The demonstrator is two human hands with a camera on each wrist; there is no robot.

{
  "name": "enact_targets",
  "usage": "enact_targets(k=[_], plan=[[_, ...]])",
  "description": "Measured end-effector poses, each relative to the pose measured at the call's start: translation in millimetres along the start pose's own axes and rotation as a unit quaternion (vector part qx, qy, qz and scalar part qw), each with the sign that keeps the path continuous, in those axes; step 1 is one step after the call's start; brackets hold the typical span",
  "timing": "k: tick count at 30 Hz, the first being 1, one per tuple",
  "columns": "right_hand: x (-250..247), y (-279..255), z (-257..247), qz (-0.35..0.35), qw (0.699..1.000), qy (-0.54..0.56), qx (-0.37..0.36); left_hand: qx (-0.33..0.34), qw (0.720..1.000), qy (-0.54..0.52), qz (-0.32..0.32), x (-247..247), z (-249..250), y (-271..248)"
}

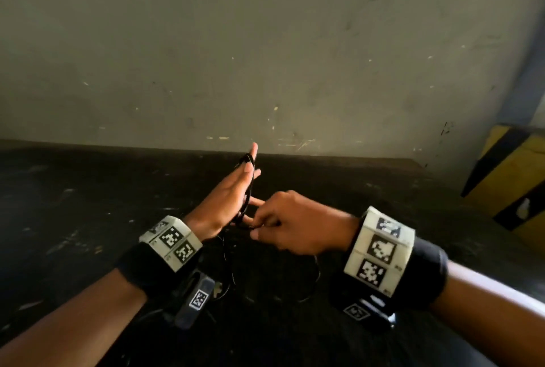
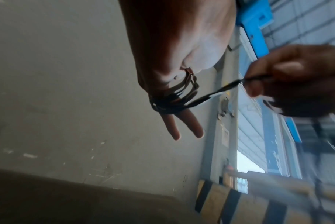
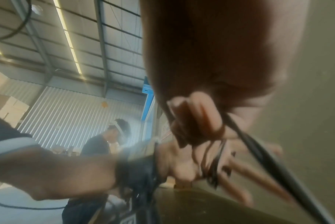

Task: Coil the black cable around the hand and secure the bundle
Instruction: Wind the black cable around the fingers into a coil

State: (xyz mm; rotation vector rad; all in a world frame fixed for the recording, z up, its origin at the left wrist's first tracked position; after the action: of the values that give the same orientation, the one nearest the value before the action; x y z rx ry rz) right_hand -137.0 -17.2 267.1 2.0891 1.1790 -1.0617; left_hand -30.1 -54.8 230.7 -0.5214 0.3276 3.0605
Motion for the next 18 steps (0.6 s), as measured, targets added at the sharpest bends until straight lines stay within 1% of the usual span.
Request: enact_targets(k=[1,3,6,7,10,12,15,18], plan=[[-5.2,-1.4,-1.5,-0.021,1.0,-0.015,0.007,0.002,1.0,0.028,-0.008,4.5,-4.7,-3.8],[-15.1,-2.8,-4.5,-0.048,0.997,-0.063,0.002,-0.006,0.997,0.06,-0.042,15.4,-14.5,-13.6],[-38.7,-1.7,-4.4,-0.05,0.991,-0.123,-0.004,-0.041,0.991,0.082,-0.094,26.8,-25.0,-32.8],[-49.9,-0.7,-3.1,-0.043,0.991,-0.13,-0.004,-0.053,0.989,0.079,-0.112,28.9,-26.8,-39.5],[-86.4,1.2,2.1,-0.006,0.99,-0.142,-0.014,-0.104,0.98,0.026,-0.168,31.5,-27.6,-58.8],[-103.6,2.7,6.6,0.023,0.989,-0.141,-0.026,-0.124,0.972,-0.002,-0.199,31.3,-27.5,-68.1],[-116.1,8.4,17.8,0.062,0.987,-0.144,-0.041,-0.131,0.962,-0.052,-0.233,32.6,-22.7,-78.4],[-114.6,17.6,35.1,0.09,0.983,-0.149,-0.057,-0.122,0.95,-0.105,-0.267,33.1,-11.8,-84.2]])
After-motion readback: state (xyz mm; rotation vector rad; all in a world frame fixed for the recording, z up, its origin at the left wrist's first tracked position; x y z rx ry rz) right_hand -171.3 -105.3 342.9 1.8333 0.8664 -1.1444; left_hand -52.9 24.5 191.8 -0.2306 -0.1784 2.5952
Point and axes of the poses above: each hand's wrist, its own y-axis towards the middle knuckle, its own x-axis out of the palm, z = x × y, the point moved 6 cm from there along y, towards the middle knuckle, and after that the axes turned 9 degrees about y, right-handed, at the moved point
